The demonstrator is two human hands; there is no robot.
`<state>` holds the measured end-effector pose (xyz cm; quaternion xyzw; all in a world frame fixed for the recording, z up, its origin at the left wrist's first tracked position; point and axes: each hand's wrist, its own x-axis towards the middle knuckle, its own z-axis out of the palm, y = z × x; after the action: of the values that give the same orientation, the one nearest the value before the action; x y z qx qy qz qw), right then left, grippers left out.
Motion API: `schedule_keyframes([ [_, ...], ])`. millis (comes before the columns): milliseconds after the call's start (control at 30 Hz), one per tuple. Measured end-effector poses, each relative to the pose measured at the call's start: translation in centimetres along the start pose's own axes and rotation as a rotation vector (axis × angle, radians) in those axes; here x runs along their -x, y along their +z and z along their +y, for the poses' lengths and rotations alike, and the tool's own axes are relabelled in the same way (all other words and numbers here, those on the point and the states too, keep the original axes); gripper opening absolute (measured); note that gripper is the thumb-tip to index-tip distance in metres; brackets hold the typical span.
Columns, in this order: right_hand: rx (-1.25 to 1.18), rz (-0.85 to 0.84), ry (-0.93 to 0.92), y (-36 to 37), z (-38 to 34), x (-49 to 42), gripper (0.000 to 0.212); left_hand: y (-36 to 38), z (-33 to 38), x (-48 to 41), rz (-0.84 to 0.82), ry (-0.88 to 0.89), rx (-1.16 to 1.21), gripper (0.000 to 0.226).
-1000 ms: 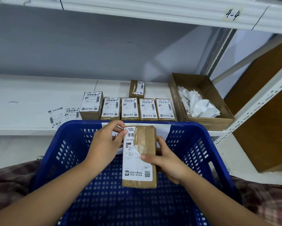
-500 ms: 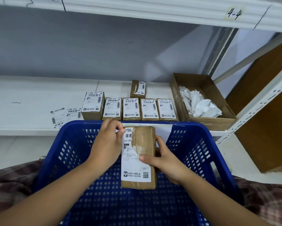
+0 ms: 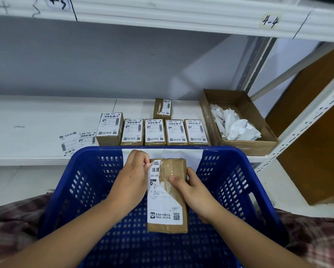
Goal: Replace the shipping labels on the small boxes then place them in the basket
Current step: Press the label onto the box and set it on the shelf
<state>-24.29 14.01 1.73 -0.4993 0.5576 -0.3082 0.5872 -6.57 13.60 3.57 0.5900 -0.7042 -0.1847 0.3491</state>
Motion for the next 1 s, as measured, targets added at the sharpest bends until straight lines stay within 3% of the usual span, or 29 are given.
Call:
schedule_keyframes([
  [133,-0.038,0.0,0.017,0.1,0.1,0.0,0.035,0.0,-0.1,0.0,0.004,-0.044,0.03,0.003],
  [267,-0.06,-0.005,0.016,0.1,0.0,0.2,0.033,-0.2,-0.1,-0.1,0.005,-0.079,0.083,0.027],
  [500,-0.078,-0.011,0.02,0.4,0.2,0.3,0.037,0.1,-0.6,0.1,0.149,0.039,-0.078,0.003],
  [667,-0.134,-0.012,0.051,0.6,-0.1,0.5,0.065,0.5,-0.8,0.0,0.181,0.129,-0.139,0.007],
  [800,-0.145,0.036,0.053,0.7,-0.6,0.7,0.047,0.8,-0.7,0.2,0.13,0.236,-0.182,0.007],
  [1000,-0.164,0.073,-0.02,0.6,-0.6,0.9,0.046,0.8,-0.1,0.5,0.055,0.2,-0.083,0.008],
])
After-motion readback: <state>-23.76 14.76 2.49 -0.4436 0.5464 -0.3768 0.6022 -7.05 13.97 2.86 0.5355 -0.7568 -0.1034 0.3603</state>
